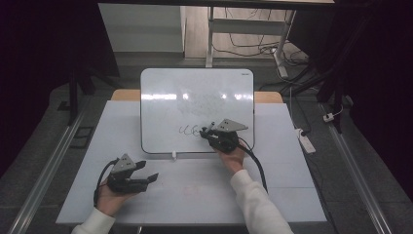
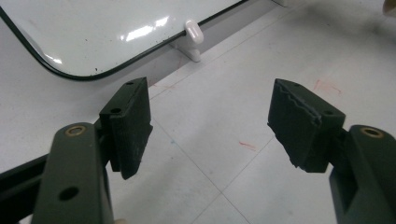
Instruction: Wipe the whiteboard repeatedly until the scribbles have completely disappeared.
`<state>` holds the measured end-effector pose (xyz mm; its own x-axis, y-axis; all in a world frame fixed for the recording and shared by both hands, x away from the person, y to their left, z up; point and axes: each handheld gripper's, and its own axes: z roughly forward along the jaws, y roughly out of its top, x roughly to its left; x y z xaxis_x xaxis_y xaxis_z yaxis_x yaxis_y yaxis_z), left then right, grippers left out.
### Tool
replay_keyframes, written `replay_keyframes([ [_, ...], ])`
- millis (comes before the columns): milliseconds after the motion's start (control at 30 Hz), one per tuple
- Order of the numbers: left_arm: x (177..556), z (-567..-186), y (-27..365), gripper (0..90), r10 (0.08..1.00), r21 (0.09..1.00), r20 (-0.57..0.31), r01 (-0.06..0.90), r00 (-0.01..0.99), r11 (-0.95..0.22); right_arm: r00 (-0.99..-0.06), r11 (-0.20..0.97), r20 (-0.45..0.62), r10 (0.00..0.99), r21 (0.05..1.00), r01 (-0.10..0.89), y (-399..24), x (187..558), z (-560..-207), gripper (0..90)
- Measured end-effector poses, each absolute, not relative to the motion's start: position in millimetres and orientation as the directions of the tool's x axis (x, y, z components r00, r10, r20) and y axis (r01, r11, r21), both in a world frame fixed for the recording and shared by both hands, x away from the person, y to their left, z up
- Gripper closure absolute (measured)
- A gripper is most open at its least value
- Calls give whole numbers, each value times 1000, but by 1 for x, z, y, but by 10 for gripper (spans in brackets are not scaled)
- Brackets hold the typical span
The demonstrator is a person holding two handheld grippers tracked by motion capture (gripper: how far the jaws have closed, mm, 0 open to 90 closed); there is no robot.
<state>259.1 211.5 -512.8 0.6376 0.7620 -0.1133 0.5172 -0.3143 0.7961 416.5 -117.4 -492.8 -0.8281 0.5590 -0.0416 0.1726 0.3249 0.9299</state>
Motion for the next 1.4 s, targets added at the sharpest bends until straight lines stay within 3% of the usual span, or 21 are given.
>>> replay_keyframes([
  [133,257,-511,211,313,762,801,-109,511,638,-313,-780,226,28,625,950,215,-134,426,-487,782],
  [200,257,-512,212,313,764,801,-111,513,636,-310,-779,231,20,626,950,211,-132,425,-487,782],
  [333,259,-512,210,312,762,797,-109,514,638,-317,-866,361,-40,498,918,165,-100,417,-495,782],
  [567,258,-512,211,312,763,800,-110,512,637,-311,-805,235,23,592,951,200,-108,442,-473,782],
  [767,258,-512,212,312,763,800,-110,512,637,-312,-868,339,-29,496,927,163,-82,433,-482,782],
  [867,257,-511,212,313,762,802,-107,508,638,-313,-814,264,-16,581,949,170,-94,442,-474,782],
  [933,257,-511,212,313,761,802,-108,509,639,-313,-809,245,3,587,952,182,-96,443,-473,782],
  [1033,259,-512,212,312,762,800,-111,512,638,-313,-847,302,-15,532,937,174,-86,436,-480,782],
  [1067,259,-512,212,313,763,800,-111,513,637,-312,-884,370,-42,465,917,151,-76,427,-487,782],
  [1133,259,-512,213,312,763,801,-111,512,637,-311,-884,380,-54,463,914,143,-76,426,-487,782],
  [1233,257,-511,212,313,762,803,-108,508,639,-313,-832,303,-28,554,938,171,-92,436,-478,782],
  [1400,260,-513,212,312,762,799,-112,514,638,-313,-875,374,-49,481,914,155,-83,425,-488,782],
])
